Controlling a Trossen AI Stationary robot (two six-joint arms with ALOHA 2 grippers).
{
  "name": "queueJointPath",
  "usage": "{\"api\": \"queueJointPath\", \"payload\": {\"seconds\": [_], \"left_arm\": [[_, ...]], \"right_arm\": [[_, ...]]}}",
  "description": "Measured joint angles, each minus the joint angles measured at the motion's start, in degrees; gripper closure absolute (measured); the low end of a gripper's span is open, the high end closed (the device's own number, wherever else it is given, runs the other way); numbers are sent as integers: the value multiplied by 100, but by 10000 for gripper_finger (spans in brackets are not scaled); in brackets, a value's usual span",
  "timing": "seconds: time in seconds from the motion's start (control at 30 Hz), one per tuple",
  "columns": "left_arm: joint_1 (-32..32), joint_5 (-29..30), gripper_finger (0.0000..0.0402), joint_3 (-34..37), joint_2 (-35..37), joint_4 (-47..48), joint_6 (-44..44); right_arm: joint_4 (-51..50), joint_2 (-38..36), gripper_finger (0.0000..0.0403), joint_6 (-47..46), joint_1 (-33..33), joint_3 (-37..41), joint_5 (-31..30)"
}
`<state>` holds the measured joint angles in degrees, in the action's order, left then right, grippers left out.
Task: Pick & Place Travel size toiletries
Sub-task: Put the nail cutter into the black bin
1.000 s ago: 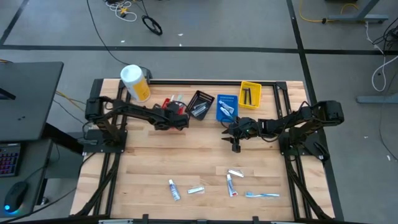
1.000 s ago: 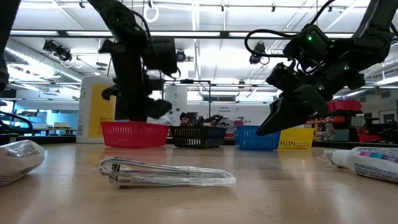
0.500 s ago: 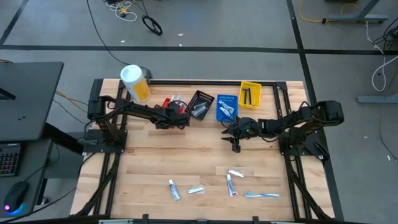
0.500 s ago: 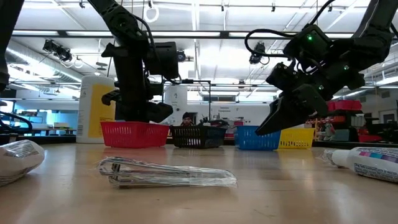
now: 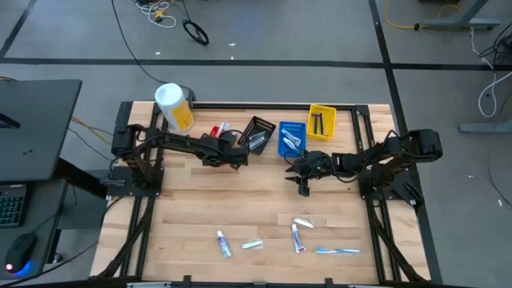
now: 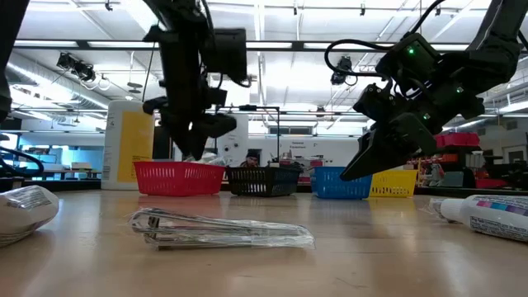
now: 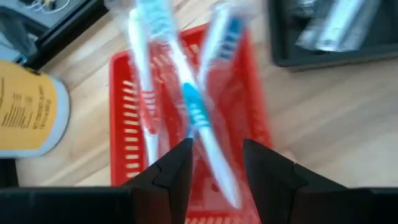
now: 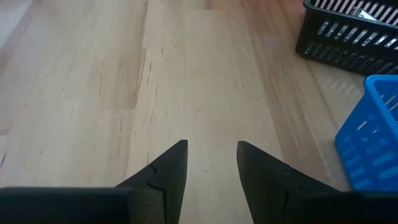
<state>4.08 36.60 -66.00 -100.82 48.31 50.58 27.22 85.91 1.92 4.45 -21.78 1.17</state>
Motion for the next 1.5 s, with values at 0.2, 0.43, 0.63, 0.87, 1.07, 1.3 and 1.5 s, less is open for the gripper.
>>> {"api": "queueJointPath", "payload": {"seconds": [0.2, 0.43, 0.63, 0.87, 1.07, 1.3, 1.5], "left_arm": [[-675, -473, 258, -477, 0, -1, -715], [-1649, -1206, 258, -666, 2, -976, -2305], [-2383, -1783, 258, -664, 2, -2029, -2579], [-3153, -1703, 258, -536, -129, -3159, -2383], [-3647, -1645, 259, -318, -511, -4011, -2117], [-3823, -1776, 259, -305, -1226, -4245, -1732], [-3821, -1530, 259, -308, -1268, -4334, -1955]], "right_arm": [[-2, 0, 253, 1, 1, 0, 0], [-2, 0, 253, -8, 2, 0, 0], [-12, 0, 253, -521, 0, 0, 2], [-87, 0, 253, -1127, -72, 0, 1], [-66, 0, 253, -1353, -254, 0, 0], [14, 50, 253, -1511, -412, -2, -59], [64, 73, 253, -1502, -427, -17, -64]]}}
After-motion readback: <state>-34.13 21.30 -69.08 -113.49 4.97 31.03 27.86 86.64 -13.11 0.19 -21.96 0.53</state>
